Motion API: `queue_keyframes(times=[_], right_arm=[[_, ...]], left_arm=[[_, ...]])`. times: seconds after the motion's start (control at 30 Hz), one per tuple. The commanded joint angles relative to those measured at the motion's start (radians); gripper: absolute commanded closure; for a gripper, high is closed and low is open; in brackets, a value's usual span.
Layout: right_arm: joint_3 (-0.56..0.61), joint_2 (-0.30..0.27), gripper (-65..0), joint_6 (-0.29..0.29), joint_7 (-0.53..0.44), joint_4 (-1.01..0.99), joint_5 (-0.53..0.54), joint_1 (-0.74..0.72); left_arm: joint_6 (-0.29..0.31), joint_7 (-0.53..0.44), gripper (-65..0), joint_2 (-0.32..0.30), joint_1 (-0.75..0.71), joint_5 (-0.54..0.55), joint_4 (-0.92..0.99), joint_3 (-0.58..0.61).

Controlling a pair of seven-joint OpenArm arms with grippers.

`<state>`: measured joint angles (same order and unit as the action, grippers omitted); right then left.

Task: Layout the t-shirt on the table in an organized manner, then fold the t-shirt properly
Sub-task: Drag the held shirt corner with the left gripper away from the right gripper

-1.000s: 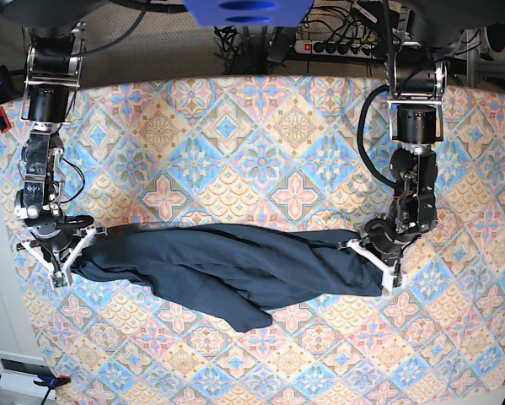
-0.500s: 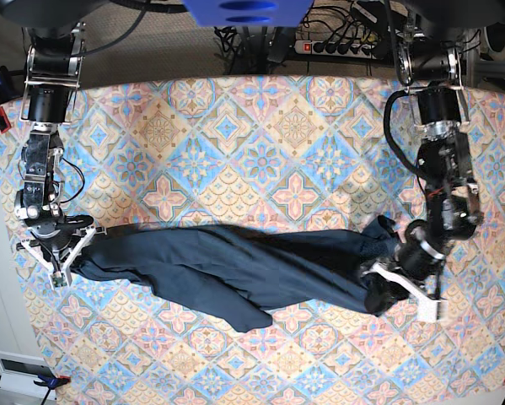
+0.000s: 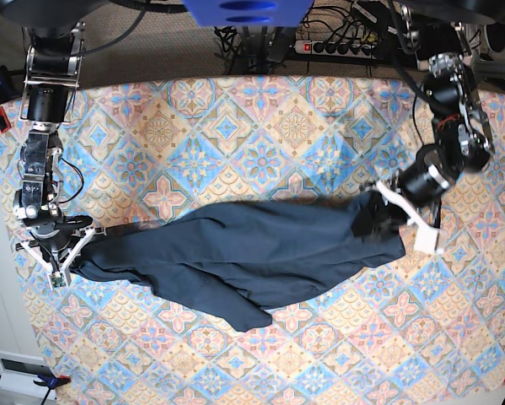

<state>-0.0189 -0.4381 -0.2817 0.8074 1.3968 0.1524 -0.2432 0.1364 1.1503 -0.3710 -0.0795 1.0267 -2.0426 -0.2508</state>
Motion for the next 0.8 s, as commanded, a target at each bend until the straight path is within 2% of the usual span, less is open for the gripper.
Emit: queue_keyframes(times=[0.0, 0.13, 0.3, 0.43, 0.63, 0.77], right_arm=[[-0.01, -0.029, -0.7, 0.006, -0.026, 0.026, -0.001, -0.021], [-0.003, -0.057, -0.7, 0.006, -0.026, 0.048, -0.001, -0.021], [-0.003, -0.058, -0.7, 0.006, -0.026, 0.048, -0.001, -0.021], [-0.003, -0.057, -0.8, 0.006, -0.026, 0.042, -0.001, -0.021], [-0.002, -0.057, -0.8, 0.006, -0.026, 0.04, -0.001, -0.021], [-0.005, -0.058, -0.8, 0.006, -0.026, 0.04, -0.001, -0.021]], left_arm=[[0.007, -0.022, 0.0, -0.03, -0.032, 0.03, -0.017, -0.002], [0.007, -0.02, 0.0, -0.081, -0.188, 0.06, -0.017, 0.08], [0.007, -0.019, 0.0, -0.155, -0.273, 0.059, -0.017, 0.245], [0.009, -0.019, 0.0, -0.219, -0.291, 0.059, -0.017, 0.357], [0.009, -0.02, 0.0, -0.363, -0.286, 0.059, -0.019, 0.529], [0.009, -0.02, 0.0, -0.409, -0.286, 0.059, -0.03, 0.603]])
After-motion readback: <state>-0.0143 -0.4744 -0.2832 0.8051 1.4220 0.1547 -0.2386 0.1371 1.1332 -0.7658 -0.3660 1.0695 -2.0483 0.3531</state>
